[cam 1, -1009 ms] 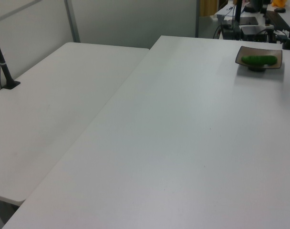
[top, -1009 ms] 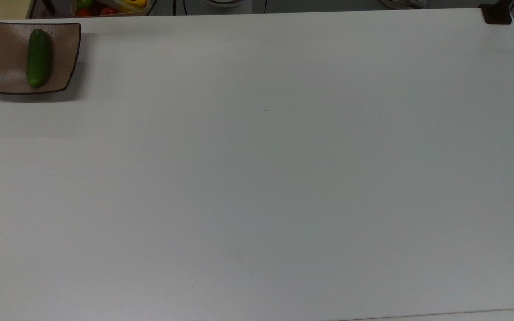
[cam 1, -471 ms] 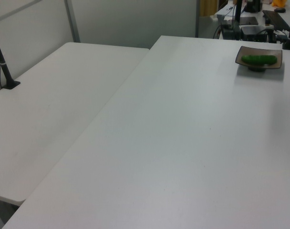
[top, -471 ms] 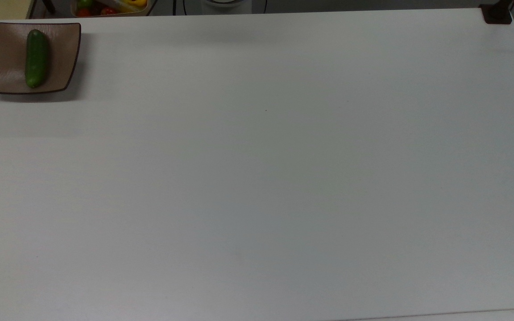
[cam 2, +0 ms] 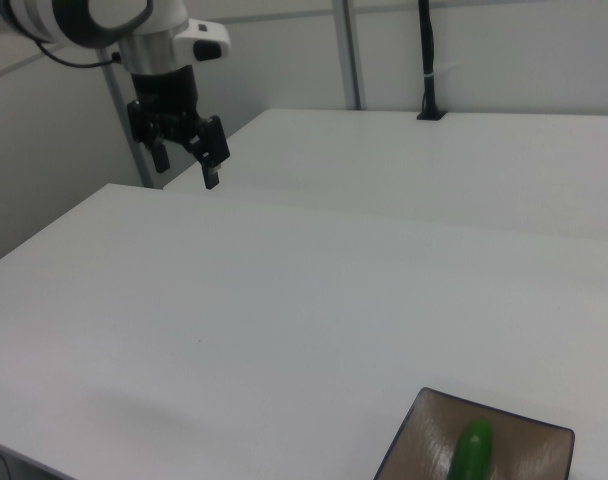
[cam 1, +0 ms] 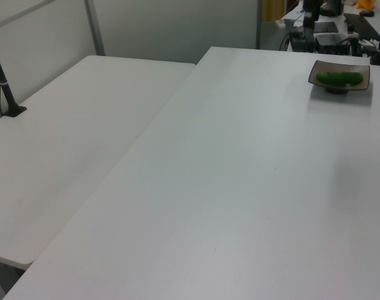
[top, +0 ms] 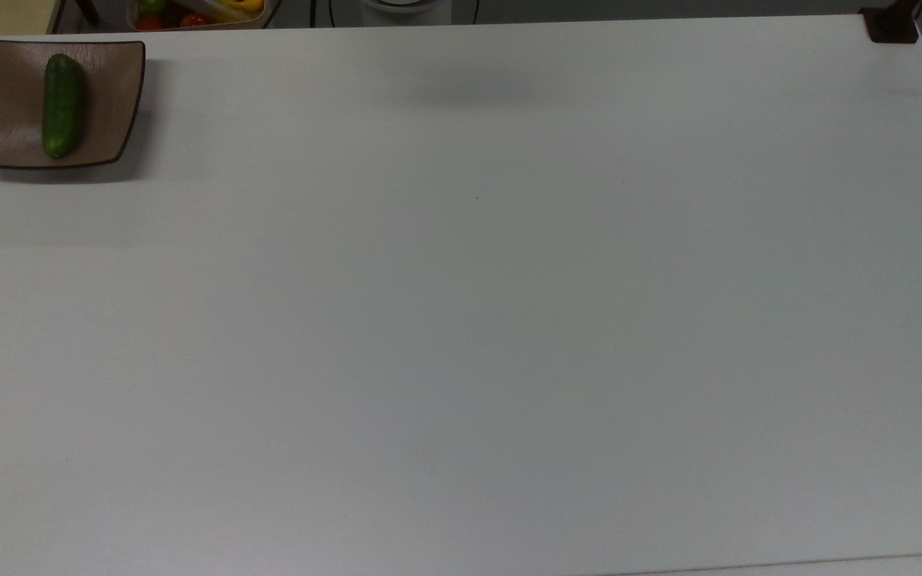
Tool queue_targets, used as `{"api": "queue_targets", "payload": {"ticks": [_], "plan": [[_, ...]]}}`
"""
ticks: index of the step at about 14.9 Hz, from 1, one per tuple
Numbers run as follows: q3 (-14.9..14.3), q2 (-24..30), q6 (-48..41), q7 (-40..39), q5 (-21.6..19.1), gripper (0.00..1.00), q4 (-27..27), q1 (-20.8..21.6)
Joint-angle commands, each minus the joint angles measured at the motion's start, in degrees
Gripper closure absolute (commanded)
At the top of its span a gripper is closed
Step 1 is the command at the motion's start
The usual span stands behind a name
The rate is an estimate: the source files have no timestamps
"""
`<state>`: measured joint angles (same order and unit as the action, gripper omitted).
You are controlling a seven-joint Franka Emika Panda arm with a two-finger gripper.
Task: Cucumber placed on a ceramic plate
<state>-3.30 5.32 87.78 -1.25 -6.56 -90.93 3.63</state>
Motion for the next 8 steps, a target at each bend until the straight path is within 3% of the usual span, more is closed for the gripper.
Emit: {"api": "queue_targets", "payload": {"ticks": [1, 4, 8], "plan": [[2.07, 0.48, 7.56, 0.9, 0.58, 0.0, -4.77, 0.24], [2.07, 0.31, 14.69, -1.64, 0.58, 0.0, -7.41, 0.15], [2.07, 0.13, 14.26, -3.15, 0.49, 0.0, -7.33, 0.15]]}}
